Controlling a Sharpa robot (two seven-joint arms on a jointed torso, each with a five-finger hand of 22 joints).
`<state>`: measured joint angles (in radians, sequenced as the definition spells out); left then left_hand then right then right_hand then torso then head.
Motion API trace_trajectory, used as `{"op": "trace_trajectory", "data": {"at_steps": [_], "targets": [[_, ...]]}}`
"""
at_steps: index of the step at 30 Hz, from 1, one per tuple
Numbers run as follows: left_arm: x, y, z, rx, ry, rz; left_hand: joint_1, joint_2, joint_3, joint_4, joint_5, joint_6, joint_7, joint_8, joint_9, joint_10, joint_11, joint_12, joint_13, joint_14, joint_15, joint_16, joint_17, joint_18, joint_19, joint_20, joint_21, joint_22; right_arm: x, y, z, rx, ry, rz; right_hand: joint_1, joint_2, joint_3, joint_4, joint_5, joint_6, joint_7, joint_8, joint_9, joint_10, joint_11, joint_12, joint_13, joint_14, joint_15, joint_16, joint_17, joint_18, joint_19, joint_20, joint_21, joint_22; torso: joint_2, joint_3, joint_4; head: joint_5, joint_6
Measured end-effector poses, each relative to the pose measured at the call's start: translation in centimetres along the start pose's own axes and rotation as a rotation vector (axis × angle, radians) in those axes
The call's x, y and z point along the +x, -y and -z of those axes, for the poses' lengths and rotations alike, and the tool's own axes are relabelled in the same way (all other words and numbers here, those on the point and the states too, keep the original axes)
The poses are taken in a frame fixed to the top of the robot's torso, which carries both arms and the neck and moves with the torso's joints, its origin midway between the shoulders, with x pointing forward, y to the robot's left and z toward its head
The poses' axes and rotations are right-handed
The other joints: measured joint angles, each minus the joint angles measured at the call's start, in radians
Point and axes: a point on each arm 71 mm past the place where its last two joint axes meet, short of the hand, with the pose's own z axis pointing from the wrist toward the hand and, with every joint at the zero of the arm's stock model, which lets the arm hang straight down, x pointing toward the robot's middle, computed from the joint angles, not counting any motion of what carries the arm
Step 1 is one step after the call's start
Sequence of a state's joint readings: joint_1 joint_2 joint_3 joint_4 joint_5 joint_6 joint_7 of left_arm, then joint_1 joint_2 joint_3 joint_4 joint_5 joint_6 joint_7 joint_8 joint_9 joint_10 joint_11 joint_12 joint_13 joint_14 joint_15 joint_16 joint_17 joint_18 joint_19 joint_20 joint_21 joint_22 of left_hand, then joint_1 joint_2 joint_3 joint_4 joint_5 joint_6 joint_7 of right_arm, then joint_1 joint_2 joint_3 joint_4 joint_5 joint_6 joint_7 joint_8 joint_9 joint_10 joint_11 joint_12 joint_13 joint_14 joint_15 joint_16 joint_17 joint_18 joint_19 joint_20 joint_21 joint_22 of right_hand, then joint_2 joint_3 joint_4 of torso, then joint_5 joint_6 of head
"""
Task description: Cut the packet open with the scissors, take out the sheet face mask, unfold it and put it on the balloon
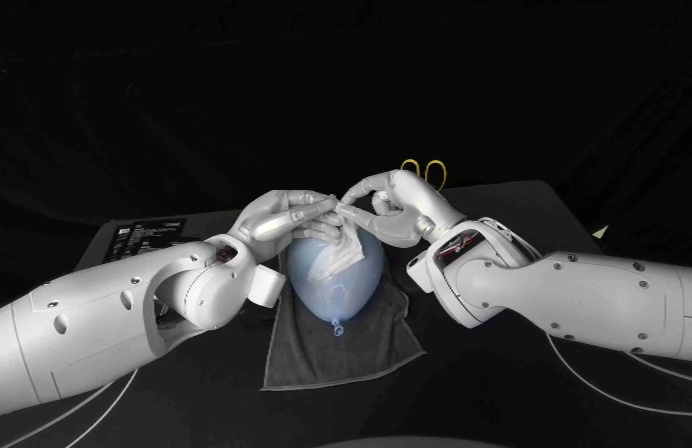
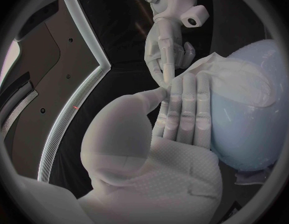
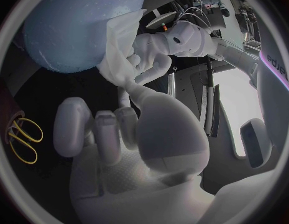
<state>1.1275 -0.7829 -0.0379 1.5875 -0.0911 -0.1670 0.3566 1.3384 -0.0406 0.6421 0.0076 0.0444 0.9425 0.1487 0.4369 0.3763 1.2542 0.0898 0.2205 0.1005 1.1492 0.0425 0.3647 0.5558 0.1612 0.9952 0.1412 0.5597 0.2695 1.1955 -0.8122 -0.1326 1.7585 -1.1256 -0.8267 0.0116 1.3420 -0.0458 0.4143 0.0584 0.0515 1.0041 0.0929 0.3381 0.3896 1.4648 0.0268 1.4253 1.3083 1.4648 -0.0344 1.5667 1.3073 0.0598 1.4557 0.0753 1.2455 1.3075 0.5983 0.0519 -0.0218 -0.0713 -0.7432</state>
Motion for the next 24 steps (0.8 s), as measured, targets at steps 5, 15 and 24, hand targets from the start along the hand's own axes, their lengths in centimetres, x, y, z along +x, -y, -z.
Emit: {"op": "trace_trajectory", "data": {"at_steps": [5, 15, 24], "targets": [[0.01, -0.02, 0.01, -0.001, 0.0, 0.0, 0.0, 0.0, -0.003, -0.003, 0.0, -0.002, 0.001, -0.003, 0.028, 0.0, 0.0, 0.0, 0.0, 0.001, 0.001, 0.0, 0.0, 0.0, 0.0, 0.0, 0.0, 0.001, 0.04, -0.04, 0.01, -0.002, 0.005, 0.003, 0.018, 0.006, 0.005, -0.021, -0.003, 0.019, -0.008, 0.021, 0.004, 0.002, -0.013, 0.035, -0.001, 0.001, -0.011, 0.0, 0.0, 0.0, 0.009, -0.009, 0.023, 0.0, 0.0, -0.0001, 0.0, 0.0, -0.002], [0.07, 0.05, -0.02, 0.001, -0.004, 0.001, -0.003, 0.003, -0.025, 0.0, 0.0, -0.002, 0.001, 0.004, 0.029, 0.006, -0.006, 0.0, 0.002, 0.003, 0.003, 0.007, 0.006, 0.0, 0.0, 0.0, 0.0, 0.001, -0.03, -0.22, 0.36, -0.01, 0.034, -0.011, 0.028, 0.023, 0.024, -0.031, -0.008, 0.023, -0.005, 0.044, 0.004, 0.001, -0.017, 0.072, 0.0, 0.002, -0.016, -0.002, 0.001, 0.0, 0.01, -0.018, 0.046, 0.001, 0.0, 0.0003, 0.0, 0.0, -0.003], [-0.16, 0.01, -0.03, -0.003, 0.003, -0.002, -0.008, 0.008, -0.059, 0.02, 0.0, 0.004, -0.008, 0.004, 0.028, 0.014, -0.006, 0.004, 0.003, 0.007, -0.001, 0.015, 0.014, 0.0, 0.004, 0.004, -0.004, -0.006, -0.18, -0.3, 0.54, -0.019, 0.045, -0.028, 0.021, 0.03, 0.028, -0.027, -0.009, 0.023, -0.005, 0.05, 0.004, 0.001, -0.017, 0.072, 0.0, 0.002, -0.016, 0.001, 0.001, 0.0, 0.01, -0.018, 0.046, 0.0, -0.001, 0.0003, -0.0006, 0.001, -0.002]]}}
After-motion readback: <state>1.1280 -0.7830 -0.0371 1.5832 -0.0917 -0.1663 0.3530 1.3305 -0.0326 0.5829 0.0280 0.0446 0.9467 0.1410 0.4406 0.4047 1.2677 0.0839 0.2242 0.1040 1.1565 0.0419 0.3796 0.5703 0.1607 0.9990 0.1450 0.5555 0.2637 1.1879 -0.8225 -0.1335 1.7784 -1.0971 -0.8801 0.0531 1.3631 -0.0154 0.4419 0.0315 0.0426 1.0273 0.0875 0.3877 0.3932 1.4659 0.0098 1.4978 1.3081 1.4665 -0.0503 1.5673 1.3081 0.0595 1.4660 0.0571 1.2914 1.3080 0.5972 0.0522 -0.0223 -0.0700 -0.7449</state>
